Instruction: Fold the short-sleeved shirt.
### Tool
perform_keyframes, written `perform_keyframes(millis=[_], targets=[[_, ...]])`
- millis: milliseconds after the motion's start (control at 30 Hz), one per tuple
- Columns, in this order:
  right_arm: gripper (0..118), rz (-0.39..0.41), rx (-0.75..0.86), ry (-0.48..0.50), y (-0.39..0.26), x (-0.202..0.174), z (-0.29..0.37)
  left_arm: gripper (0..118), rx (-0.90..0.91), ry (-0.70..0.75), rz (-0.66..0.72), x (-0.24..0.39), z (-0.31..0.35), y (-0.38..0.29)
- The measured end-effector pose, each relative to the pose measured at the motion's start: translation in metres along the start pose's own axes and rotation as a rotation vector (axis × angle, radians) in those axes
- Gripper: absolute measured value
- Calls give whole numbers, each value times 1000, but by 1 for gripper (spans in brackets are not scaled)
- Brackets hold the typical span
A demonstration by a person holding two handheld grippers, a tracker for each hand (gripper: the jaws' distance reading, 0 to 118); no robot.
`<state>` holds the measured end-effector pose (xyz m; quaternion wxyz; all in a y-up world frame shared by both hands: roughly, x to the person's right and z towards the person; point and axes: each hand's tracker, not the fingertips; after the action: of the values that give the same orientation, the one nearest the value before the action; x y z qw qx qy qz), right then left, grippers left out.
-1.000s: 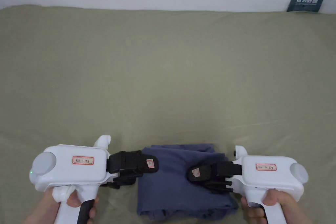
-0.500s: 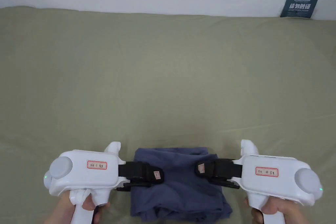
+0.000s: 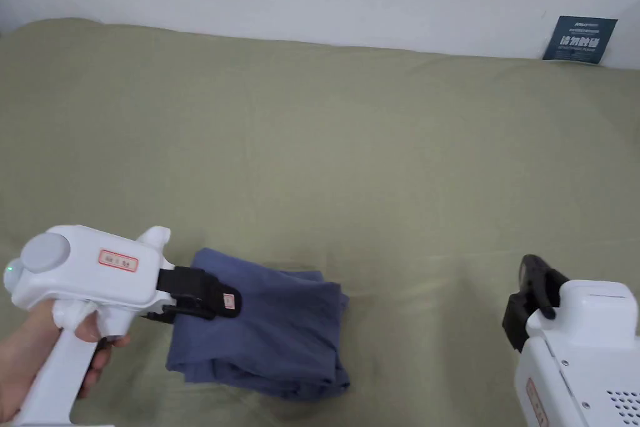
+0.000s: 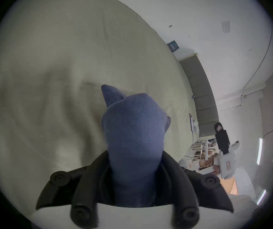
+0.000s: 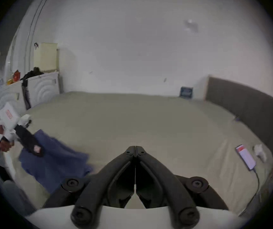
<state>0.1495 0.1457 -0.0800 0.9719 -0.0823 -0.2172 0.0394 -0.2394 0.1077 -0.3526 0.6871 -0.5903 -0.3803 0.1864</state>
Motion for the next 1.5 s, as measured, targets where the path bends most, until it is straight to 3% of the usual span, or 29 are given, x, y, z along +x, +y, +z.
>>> perform_keyframes(millis=[67,200,333,700,900,1100,1300,1333,1400,1500], targets=[[1,6,17,-39,9,-7,4,30,8,13,16,-11,17,3],[1,-23,12,-21,17,-25,2,30,16,36,16,-33,47,14],[1,-6,5,46,23,-59,-3,30,5,54,30,-56,78,28],[1,-37,-27,491,29,-252,-30,30,105,233,132,-168,214,50],[1,-64,-86,657,20,-340,-40,30,89,388,164,-212,278,71],[1,-49,-124,730,7,-380,-52,30,76,476,143,-222,292,91],[1,-32,-145,738,1,-380,-62,32,19,543,53,-210,284,103],[1,-35,-152,740,1,-378,-65,47,12,555,41,-209,283,101],[1,-40,-166,739,1,-375,-68,118,40,633,-6,-203,280,100],[1,-44,-170,736,5,-368,-68,110,143,674,-13,-200,289,100]])
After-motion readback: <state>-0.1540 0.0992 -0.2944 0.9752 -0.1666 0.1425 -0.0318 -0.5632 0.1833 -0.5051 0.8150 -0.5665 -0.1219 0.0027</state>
